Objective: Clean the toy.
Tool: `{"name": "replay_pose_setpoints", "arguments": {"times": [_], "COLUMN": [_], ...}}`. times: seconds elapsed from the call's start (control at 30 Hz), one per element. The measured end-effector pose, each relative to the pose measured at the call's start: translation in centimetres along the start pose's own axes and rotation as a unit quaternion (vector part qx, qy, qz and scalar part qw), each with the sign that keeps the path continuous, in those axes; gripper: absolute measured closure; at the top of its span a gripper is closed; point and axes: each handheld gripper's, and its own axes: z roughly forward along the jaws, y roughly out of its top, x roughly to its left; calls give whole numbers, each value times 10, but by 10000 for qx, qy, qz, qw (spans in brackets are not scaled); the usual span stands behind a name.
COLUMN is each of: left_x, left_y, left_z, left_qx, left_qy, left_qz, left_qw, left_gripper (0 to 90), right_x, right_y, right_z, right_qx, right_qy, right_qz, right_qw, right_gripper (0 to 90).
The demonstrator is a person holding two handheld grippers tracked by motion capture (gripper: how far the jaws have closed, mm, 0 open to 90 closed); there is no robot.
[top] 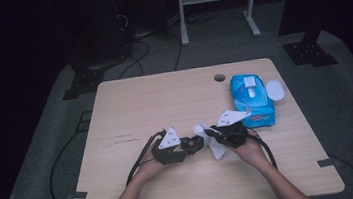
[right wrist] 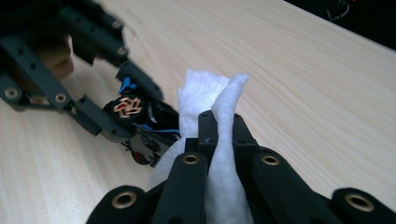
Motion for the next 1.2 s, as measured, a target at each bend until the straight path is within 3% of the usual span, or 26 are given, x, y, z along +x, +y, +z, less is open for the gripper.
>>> {"name": "replay_pose_setpoints", "arguments": {"times": [0.03,0.07,0.2,0.27,0.73,0.87,0.97,1.03,1.13,1.2], "left_x": [0,0,1,1,8,8,7,7,5,5], "left_y": [0,0,-1,-1,-5,1,3,3,3,3], "left_z": [0,0,-1,-1,-12,-9,-3,0,2,2], "left_qx": [9,9,-8,-3,91,-12,82,157,209,193], "left_qy": [4,-3,1,-10,-127,-70,-57,-85,-52,-50], "left_qz": [4,1,-13,-3,20,-109,-109,-102,12,23], "left_qw": [10000,10000,10000,10000,9999,9999,9999,9998,9998,9998], "left_gripper": [581,581,582,582,571,463,440,450,571,574], "right_x": [-4,-7,-24,-27,-26,-10,3,7,6,2], "right_y": [-1,-2,-10,-11,-12,0,6,7,4,1], "right_z": [-3,-6,-17,-19,-17,-15,-8,-4,0,-1], "right_qx": [-20,56,-14,13,-22,-226,-245,-204,-68,-53], "right_qy": [-89,-312,-419,-511,-367,-54,121,184,108,52], "right_qz": [78,-36,294,288,408,319,143,102,8,80], "right_qw": [9999,9995,9987,9983,9985,9992,9995,9996,9999,9999], "right_gripper": [862,863,863,862,862,862,862,862,861,861]}}
